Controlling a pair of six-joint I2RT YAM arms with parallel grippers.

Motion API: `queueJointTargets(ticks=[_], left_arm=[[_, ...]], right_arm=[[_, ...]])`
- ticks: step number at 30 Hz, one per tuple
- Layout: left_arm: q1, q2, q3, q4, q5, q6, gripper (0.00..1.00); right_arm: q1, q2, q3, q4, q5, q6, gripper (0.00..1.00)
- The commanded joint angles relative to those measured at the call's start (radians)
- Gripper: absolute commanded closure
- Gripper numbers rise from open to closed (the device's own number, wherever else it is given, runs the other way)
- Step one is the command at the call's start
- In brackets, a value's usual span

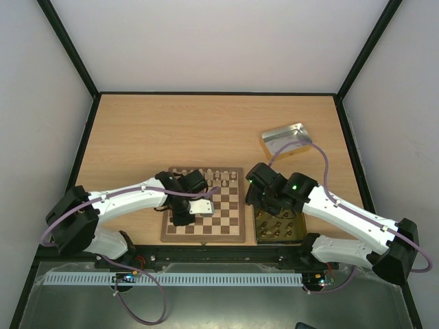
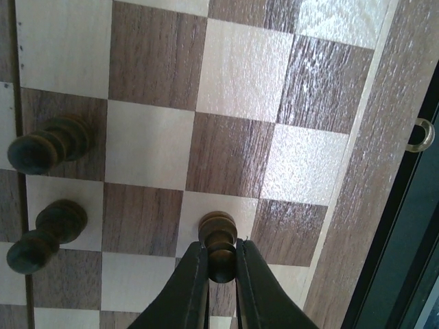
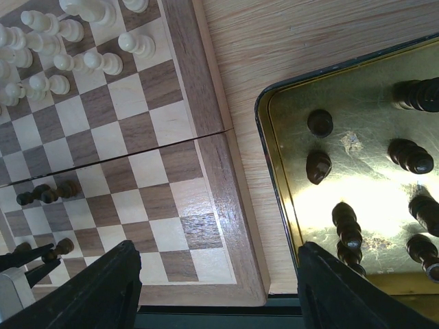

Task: Set up the chess pieces on the board
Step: Move the chess piece to the chessboard.

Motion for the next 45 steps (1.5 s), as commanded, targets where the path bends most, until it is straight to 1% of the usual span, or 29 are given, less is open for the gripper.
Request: queueJointTargets(ticks=[1,14,45], left_arm=[[-0.009,-0.032,-0.033,-0.043,-0.017,0.016,0.98],[-0.007,-0.070,-0.059,-0.050,-0.051,0.005,0.98],[0.038,-0.106,-0.076,-0.078,-0.054,0.021,0.98]], right_arm=[[-0.005,-0.016,-0.015,-0.004,0.026,0.013,0.38],[-0.006,-0.004,-0.032,0.029,0.011,0.012,0.38],[-0.006,0.012,-0.026,0.047,0.007,0.011,0.38]])
